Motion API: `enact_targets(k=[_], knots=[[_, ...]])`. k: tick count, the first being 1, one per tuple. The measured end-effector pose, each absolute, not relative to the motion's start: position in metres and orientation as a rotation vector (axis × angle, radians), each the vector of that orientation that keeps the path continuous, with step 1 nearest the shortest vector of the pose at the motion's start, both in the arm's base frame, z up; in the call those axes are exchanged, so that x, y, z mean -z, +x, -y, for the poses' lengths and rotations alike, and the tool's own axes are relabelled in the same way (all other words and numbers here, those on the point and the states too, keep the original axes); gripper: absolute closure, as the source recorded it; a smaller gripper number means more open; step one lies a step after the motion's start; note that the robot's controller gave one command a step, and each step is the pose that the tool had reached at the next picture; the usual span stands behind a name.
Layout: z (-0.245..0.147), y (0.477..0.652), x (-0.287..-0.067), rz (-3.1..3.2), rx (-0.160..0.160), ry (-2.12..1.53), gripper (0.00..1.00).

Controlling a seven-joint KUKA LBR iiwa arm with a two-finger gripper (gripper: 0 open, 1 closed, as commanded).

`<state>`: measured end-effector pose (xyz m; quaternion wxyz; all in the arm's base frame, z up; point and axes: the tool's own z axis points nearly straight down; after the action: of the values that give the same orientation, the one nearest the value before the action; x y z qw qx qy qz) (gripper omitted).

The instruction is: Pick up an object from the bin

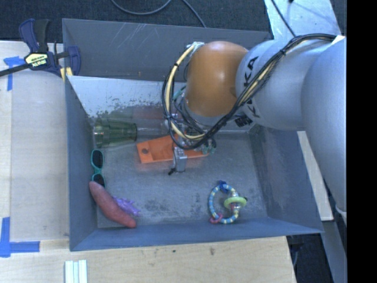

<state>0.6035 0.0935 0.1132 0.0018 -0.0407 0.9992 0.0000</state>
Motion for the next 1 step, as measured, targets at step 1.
enact_targets(k=[1], knots=[[-0.0921, 0.6087, -0.1441, -3.129, 0.001, -0.336, 0.0]])
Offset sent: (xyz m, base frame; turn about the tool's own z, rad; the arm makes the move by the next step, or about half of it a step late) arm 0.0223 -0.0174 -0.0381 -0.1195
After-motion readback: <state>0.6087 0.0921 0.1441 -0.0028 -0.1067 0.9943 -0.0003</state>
